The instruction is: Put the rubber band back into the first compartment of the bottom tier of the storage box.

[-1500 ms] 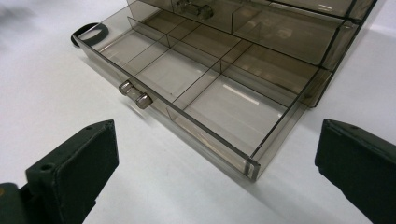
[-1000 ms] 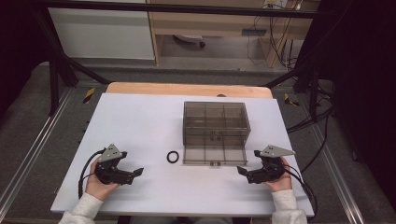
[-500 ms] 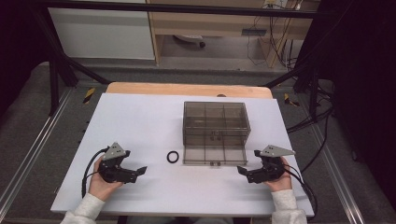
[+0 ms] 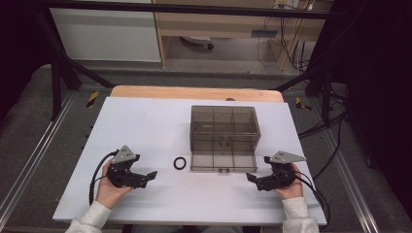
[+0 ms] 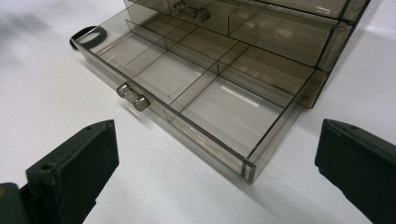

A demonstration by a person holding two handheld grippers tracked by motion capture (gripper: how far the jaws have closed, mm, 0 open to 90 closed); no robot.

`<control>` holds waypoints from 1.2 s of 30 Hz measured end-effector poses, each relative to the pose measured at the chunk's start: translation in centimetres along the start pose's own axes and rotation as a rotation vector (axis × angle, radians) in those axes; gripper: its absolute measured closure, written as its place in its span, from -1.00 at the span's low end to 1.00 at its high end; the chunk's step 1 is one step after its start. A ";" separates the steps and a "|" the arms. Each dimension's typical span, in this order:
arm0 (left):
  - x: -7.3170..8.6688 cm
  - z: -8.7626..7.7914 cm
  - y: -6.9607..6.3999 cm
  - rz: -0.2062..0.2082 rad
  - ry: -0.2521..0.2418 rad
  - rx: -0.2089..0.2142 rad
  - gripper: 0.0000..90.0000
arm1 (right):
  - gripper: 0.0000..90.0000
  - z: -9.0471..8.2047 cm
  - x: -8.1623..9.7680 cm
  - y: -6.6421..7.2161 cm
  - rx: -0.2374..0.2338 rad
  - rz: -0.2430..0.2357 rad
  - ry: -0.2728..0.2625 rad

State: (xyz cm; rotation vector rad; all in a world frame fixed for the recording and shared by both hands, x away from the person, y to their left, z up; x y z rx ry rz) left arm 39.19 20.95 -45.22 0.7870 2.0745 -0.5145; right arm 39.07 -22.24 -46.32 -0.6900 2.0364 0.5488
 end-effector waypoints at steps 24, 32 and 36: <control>-2.5 1.9 -1.1 0.008 0.002 0.016 -0.88 | -0.99 0.0 0.0 0.0 0.001 -0.002 0.000; -3.2 2.5 -1.2 0.006 0.003 0.019 -0.87 | -0.99 0.0 0.0 0.0 0.000 0.000 0.002; -3.5 2.9 -1.3 0.009 0.008 0.020 -0.87 | -0.99 0.0 0.0 0.0 -0.001 0.001 0.002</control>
Point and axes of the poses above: each handheld gripper's, and its own axes: z roughly forward along the jaws, x roughly out of its underside, y roughly to its left, the point moved 5 cm from there along z, roughly forward along the jaws, and after that the axes turned 3 degrees about -y, right-handed, at the moved point
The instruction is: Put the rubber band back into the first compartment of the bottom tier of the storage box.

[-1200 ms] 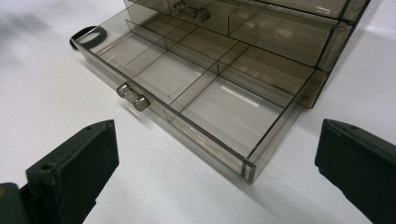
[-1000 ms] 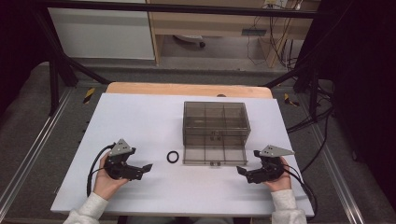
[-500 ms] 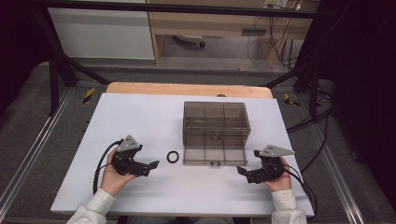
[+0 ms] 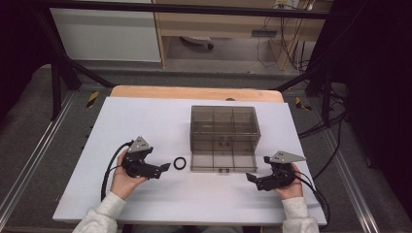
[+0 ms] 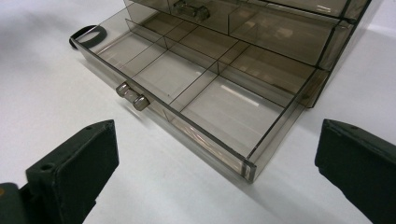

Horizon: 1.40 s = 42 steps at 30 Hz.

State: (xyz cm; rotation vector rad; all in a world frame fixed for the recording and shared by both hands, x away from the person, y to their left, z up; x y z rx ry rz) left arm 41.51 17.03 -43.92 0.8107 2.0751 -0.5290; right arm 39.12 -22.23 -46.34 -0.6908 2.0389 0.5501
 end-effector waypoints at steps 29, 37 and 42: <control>-0.9 3.2 -0.1 -0.004 0.045 -0.029 -0.78 | -0.99 0.0 0.0 0.0 0.000 -0.001 0.000; -0.6 3.8 0.1 -0.013 0.062 -0.043 -0.66 | -0.99 0.0 0.0 0.0 0.000 0.000 0.001; -0.4 4.2 0.0 -0.019 0.074 -0.050 -0.56 | -0.99 0.0 0.0 0.0 -0.001 -0.001 0.001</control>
Point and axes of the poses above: each handheld gripper's, and its own axes: z roughly forward along the jaws, x roughly out of its underside, y roughly to its left, the point moved 5 cm from there along z, roughly forward along the jaws, and after that the axes turned 3 degrees about -y, right-handed, at the moved point
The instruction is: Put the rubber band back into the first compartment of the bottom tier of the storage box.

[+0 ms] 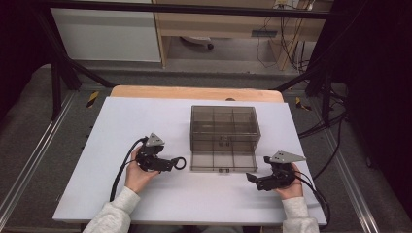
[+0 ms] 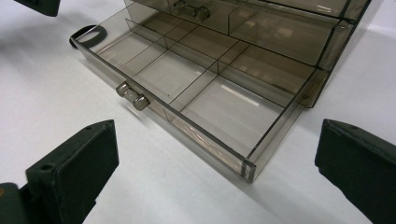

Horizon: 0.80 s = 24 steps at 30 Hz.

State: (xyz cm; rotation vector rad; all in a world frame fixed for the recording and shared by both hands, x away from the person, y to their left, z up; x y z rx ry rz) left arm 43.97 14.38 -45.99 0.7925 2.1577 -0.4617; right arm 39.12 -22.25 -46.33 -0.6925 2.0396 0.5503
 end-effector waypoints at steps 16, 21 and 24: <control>0.5 0.8 -0.4 -0.025 0.028 0.004 -0.14 | -0.99 0.0 0.0 0.0 -0.001 -0.002 0.001; 0.7 1.0 -0.5 -0.035 0.037 0.001 -0.02 | -0.99 0.0 0.0 0.0 -0.002 -0.004 0.001; 0.8 1.2 -0.7 -0.037 0.047 -0.003 0.05 | -0.99 0.0 0.0 0.0 -0.002 -0.004 0.001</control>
Point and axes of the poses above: each handheld gripper's, and its own axes: z roughly forward along the jaws, x roughly out of its underside, y roughly to its left, the point moved 5 cm from there along z, roughly forward along the jaws, and after that the axes turned 3 degrees about -y, right-handed, at the moved point
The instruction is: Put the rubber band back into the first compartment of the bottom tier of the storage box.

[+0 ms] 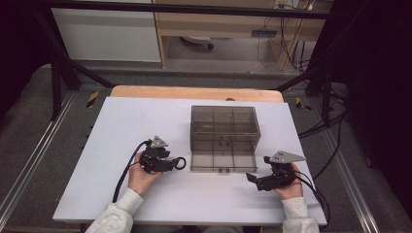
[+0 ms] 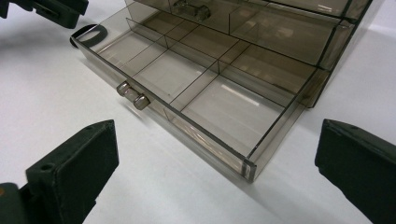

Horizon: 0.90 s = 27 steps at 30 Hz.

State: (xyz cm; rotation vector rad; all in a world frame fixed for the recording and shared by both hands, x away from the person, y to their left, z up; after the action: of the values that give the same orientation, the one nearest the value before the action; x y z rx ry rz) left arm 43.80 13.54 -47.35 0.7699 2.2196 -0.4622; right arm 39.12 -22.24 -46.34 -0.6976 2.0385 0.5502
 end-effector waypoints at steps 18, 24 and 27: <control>0.3 0.6 -0.6 0.005 0.025 -0.009 0.50 | -0.99 0.0 0.0 0.0 -0.001 0.003 0.000; 0.3 0.7 -0.7 0.011 0.027 -0.016 0.62 | -0.99 0.0 0.0 0.0 -0.002 0.004 -0.001; 0.3 0.8 -0.7 0.011 0.027 -0.018 0.67 | -0.99 0.0 0.0 0.0 -0.002 0.003 -0.001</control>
State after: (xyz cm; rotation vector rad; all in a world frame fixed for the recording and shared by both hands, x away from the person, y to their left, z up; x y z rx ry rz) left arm 43.58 12.69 -48.03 0.7830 2.2409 -0.4282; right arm 39.12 -22.22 -46.34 -0.6956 2.0383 0.5542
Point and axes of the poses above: each handheld gripper's, and its own axes: z roughly forward along the jaws, x roughly out of its underside, y roughly to its left, the point moved 5 cm from there along z, roughly forward along the jaws, and after that the axes turned 3 degrees about -y, right-handed, at the moved point
